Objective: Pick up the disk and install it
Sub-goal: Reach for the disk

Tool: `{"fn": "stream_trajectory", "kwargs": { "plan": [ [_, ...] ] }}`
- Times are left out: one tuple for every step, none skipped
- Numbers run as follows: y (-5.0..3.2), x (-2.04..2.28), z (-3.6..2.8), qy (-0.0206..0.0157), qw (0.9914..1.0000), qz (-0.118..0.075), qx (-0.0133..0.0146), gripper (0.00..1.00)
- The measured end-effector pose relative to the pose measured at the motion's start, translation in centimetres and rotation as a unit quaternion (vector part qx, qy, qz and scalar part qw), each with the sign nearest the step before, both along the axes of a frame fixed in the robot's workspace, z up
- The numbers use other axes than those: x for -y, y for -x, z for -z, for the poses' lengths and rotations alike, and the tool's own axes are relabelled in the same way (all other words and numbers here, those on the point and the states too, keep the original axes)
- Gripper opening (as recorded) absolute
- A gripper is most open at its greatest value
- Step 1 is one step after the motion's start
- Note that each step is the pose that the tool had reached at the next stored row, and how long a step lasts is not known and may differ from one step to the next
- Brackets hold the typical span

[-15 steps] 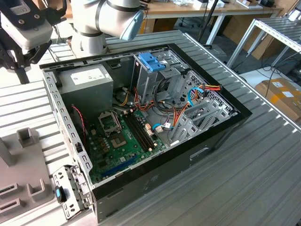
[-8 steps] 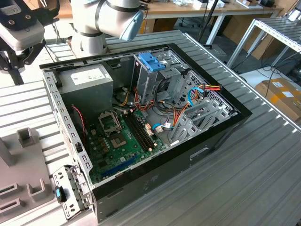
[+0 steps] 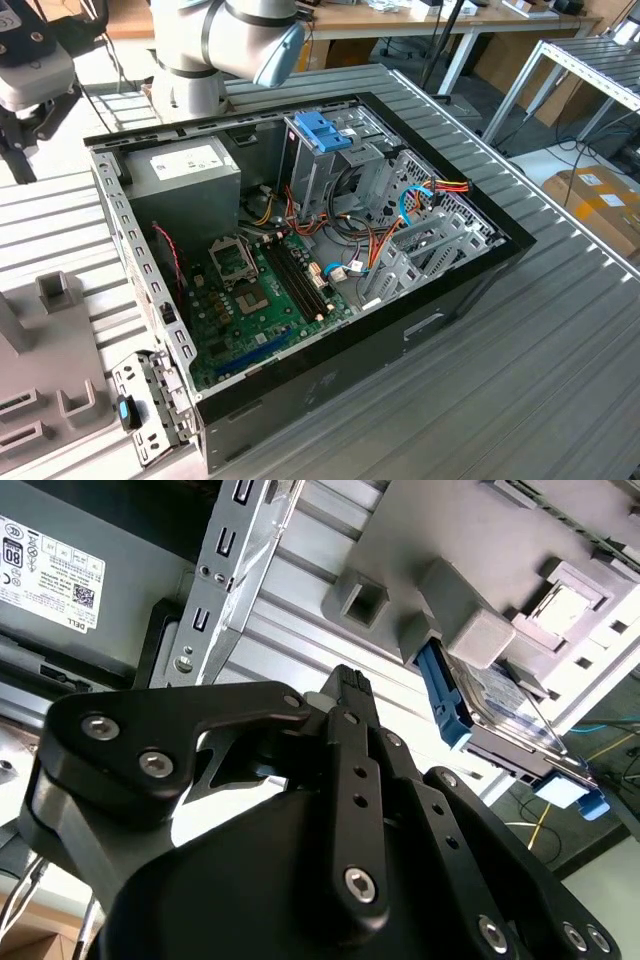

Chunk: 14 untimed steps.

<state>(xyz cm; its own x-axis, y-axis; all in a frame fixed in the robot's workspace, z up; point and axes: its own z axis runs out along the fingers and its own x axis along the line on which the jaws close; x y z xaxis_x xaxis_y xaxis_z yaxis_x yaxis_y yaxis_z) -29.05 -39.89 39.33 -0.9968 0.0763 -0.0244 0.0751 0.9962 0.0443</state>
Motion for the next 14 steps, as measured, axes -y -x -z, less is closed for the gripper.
{"fn": "stream_trajectory", "kwargs": {
  "plan": [
    [0.15, 0.0, 0.0, 0.0, 1.0, 0.0, 0.0, 0.11],
    [0.24, 0.0, 0.0, 0.0, 1.0, 0.0, 0.0, 0.11],
    [0.41, 0.0, 0.01, 0.0, 1.0, 0.0, 0.0001, 0.11],
    [0.52, 0.0, 0.0, 0.0, 1.0, 0.0, 0.0, 0.11],
    [0.62, 0.0, 0.0, 0.0, 1.0, 0.0, 0.0, 0.11],
    [0.75, 0.0, 0.0, 0.0, 1.0, 0.0, 0.0, 0.11],
    [0.83, 0.0, 0.0, 0.0, 1.0, 0.0, 0.0, 0.11],
    [0.98, 0.0, 0.0, 0.0, 1.0, 0.0, 0.0, 0.11],
    [1.05, 0.0, 0.0, 0.0, 1.0, 0.0, 0.0, 0.11],
    [1.19, 0.0, 0.0, 0.0, 1.0, 0.0, 0.0, 0.11],
    [1.28, 0.0, 0.0, 0.0, 1.0, 0.0, 0.0, 0.11],
    [1.41, 0.0, 0.0, 0.0, 1.0, 0.0, 0.0, 0.11],
    [1.55, 0.0, 0.0, 0.0, 1.0, 0.0, 0.0, 0.11],
    [1.73, 0.0, 0.0, 0.0, 1.0, 0.0, 0.0, 0.11]
  ]
}}
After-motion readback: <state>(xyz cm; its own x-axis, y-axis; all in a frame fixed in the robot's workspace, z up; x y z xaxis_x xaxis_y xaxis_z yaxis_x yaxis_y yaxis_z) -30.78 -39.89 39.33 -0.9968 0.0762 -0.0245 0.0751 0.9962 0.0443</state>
